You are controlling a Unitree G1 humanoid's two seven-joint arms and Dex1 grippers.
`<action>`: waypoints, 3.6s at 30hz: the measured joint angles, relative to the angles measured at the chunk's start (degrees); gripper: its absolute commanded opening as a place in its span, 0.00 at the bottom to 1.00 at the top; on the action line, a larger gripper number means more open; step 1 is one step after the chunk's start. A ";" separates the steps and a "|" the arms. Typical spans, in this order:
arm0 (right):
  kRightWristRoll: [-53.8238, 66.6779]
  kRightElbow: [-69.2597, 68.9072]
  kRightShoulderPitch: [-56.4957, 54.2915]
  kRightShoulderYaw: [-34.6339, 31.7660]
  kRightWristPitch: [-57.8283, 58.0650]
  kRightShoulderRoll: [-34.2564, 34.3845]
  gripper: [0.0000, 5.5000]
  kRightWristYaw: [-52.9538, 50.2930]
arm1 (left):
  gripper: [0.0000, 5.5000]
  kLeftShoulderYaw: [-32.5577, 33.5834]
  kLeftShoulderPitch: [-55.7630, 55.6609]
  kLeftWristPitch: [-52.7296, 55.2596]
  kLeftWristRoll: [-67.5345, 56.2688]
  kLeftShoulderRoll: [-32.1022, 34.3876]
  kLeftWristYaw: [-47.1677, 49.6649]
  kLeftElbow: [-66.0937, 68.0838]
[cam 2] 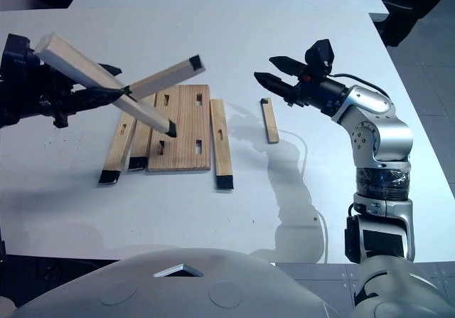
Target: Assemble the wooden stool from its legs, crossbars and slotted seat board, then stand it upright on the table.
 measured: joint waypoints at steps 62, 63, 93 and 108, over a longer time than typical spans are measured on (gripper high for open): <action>-0.75 5.00 0.09 -2.67 -0.97 1.50 0.56 -4.07 | 0.37 -5.54 -1.34 -8.02 8.67 3.02 -10.21 6.25; -0.75 5.00 0.09 -2.67 -0.98 1.59 0.56 -4.10 | 0.37 -5.54 -1.83 -7.75 8.67 2.85 -9.92 6.32; -1.19 4.89 2.28 -2.33 -1.05 2.14 0.56 -4.69 | 0.37 -6.10 -0.85 -6.60 8.81 3.60 -12.84 6.71; -1.16 1.57 8.80 1.94 -0.88 6.37 0.56 -6.46 | 0.37 -10.71 -0.02 -18.72 17.02 -1.03 -8.96 8.10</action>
